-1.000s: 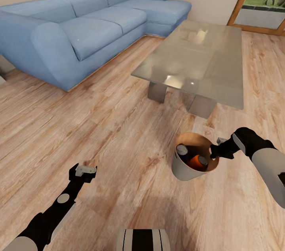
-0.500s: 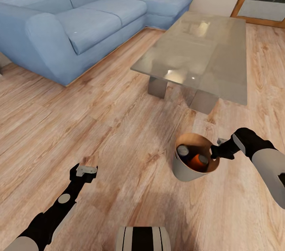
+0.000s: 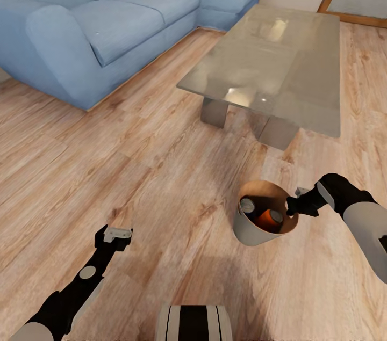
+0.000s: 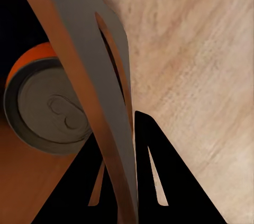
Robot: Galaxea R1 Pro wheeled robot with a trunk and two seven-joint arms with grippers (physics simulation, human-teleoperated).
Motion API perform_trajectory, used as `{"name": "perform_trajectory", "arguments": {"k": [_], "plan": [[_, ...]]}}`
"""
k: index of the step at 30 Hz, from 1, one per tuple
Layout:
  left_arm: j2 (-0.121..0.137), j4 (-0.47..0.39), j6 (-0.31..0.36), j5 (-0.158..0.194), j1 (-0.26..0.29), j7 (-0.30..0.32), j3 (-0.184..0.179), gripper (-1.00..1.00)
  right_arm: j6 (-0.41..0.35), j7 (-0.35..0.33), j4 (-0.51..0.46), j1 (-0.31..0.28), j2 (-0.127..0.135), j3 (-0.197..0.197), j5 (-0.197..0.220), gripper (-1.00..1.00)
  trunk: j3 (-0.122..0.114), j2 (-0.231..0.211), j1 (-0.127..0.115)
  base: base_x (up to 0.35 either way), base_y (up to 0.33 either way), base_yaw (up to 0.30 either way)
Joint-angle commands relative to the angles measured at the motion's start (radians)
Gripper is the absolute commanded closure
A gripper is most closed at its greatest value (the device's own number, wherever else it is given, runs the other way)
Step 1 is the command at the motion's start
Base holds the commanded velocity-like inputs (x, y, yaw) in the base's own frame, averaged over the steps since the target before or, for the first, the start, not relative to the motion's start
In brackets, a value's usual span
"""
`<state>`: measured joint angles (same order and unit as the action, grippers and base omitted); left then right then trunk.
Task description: Put the three can of soda from the living room inside the tash can in the kitchen.
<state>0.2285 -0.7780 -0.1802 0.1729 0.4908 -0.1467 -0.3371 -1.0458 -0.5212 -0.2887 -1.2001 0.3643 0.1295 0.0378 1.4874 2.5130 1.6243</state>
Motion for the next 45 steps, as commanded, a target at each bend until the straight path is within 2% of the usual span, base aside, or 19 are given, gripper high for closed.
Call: {"name": "perform_trajectory", "arguments": {"k": [1, 18, 19, 42, 45], "plan": [[-0.001, 0.001, 0.0, 0.0, 0.0, 0.0, 0.0, -1.0, -0.001, -0.006, 0.0, 0.002, -0.007, -0.01, 0.011, 1.0, 0.004, 0.0, 0.001, 0.0, 0.0, 0.0], [-0.005, 0.006, -0.013, -0.001, 0.0, 0.001, 0.0, -1.0, -0.001, -0.006, 0.0, 0.002, -0.008, -0.01, 0.011, 1.0, 0.004, 0.0, 0.001, 0.0, 0.0, 0.0], [-0.005, 0.006, -0.013, -0.001, 0.0, 0.0, 0.0, -1.0, -0.001, -0.006, 0.0, 0.002, -0.008, -0.01, 0.011, -1.0, 0.004, 0.0, 0.001, 0.0, 0.0, 0.0], [-0.006, 0.008, -0.015, -0.003, 0.0, 0.001, 0.0, -1.0, -0.001, -0.006, -0.002, 0.002, -0.008, -0.01, 0.011, -1.0, 0.004, 0.0, 0.001, 0.0, 0.0, 0.0], [-0.006, 0.008, -0.014, -0.004, 0.0, 0.001, -0.001, -1.0, -0.001, -0.006, -0.002, 0.002, -0.008, -0.01, 0.011, -1.0, -0.007, -0.001, 0.0, 0.0, 0.0, 0.0]]}}
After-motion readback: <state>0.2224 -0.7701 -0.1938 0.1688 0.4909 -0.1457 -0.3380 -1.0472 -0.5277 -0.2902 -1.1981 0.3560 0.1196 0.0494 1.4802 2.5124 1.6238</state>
